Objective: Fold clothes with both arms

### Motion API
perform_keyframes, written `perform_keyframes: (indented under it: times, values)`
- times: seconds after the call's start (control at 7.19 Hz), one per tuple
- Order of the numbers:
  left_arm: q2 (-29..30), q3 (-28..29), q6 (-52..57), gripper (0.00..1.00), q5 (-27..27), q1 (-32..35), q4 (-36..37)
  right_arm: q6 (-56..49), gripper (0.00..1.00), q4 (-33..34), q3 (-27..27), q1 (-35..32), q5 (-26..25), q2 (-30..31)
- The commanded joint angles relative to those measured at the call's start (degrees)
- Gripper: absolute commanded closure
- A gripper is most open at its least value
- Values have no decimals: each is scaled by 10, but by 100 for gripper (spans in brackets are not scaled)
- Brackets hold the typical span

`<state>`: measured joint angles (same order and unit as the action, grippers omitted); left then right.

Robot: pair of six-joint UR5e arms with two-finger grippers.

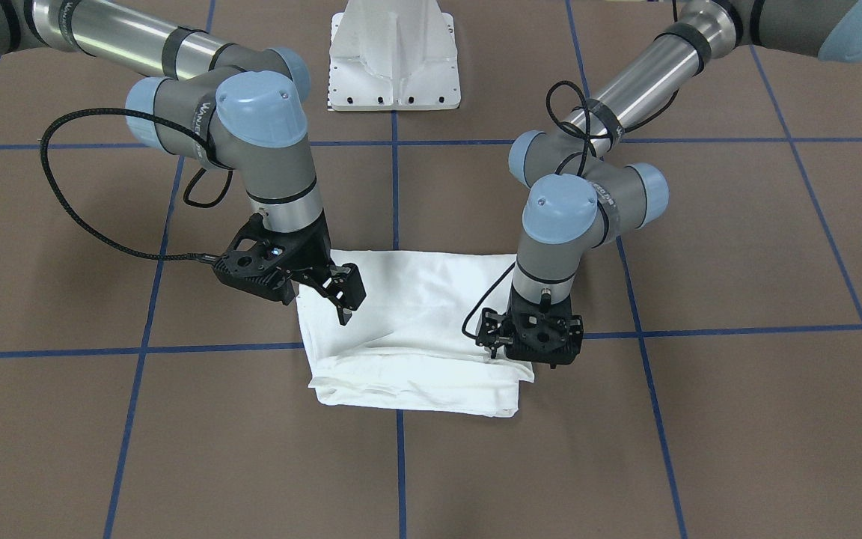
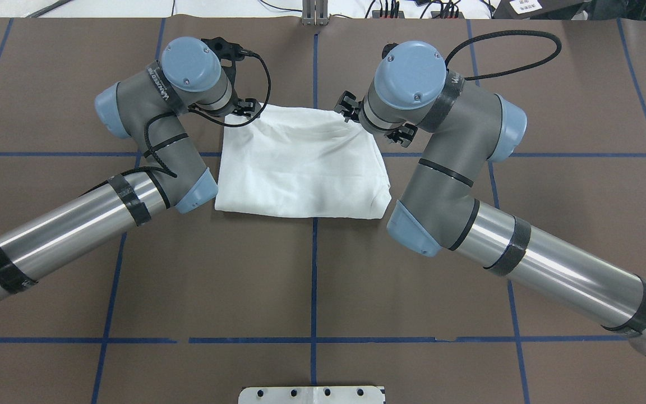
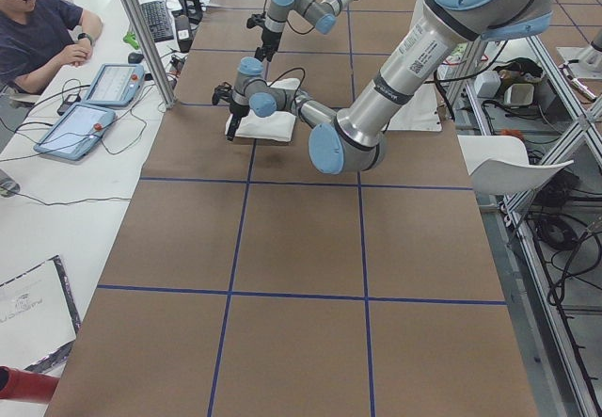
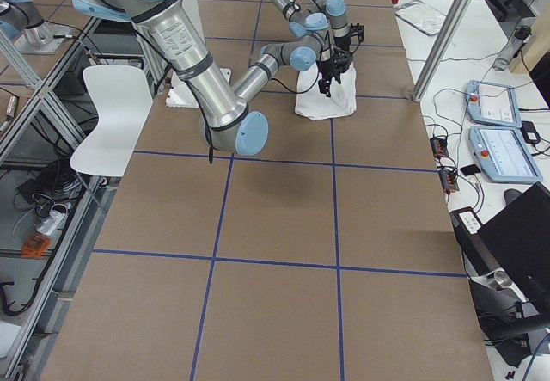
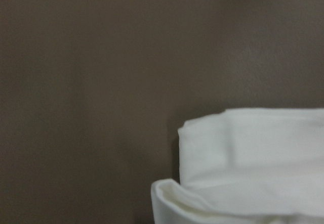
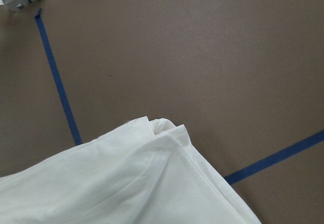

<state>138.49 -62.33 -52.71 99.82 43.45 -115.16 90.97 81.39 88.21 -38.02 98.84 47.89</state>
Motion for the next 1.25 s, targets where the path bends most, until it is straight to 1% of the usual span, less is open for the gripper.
perform_keyframes:
  times: [0.0, 0.14, 0.28, 0.42, 0.56, 0.7, 0.83, 0.97, 1.11]
  values:
    - [28, 35, 20, 0, 2, 26, -2, 0, 0, 0, -2, 13, -8, -2]
    - [32, 34, 28, 0, 21, 36, -5, 0, 0, 0, -3, 15, -10, -3]
    - [32, 26, 40, 0, 67, 48, -4, -7, 0, 1, -6, 15, -8, -3]
    - [28, 7, 61, 0, 97, 59, 1, -51, 0, 29, -6, 10, -2, -1]
    - [6, -20, 98, 0, 116, 74, 3, -129, 0, 79, -2, -11, 23, -2]
    - [-30, -55, 143, 0, 152, 99, 3, -186, 0, 94, -1, -52, 71, 7]
    - [-73, -94, 200, 0, 190, 126, 9, -252, 0, 92, 10, -94, 125, 39]
    - [-108, -127, 252, 0, 205, 153, 20, -341, 0, 94, 30, -144, 167, 79]
    - [-146, -153, 307, 0, 207, 169, 27, -419, 0, 94, 52, -187, 204, 128]
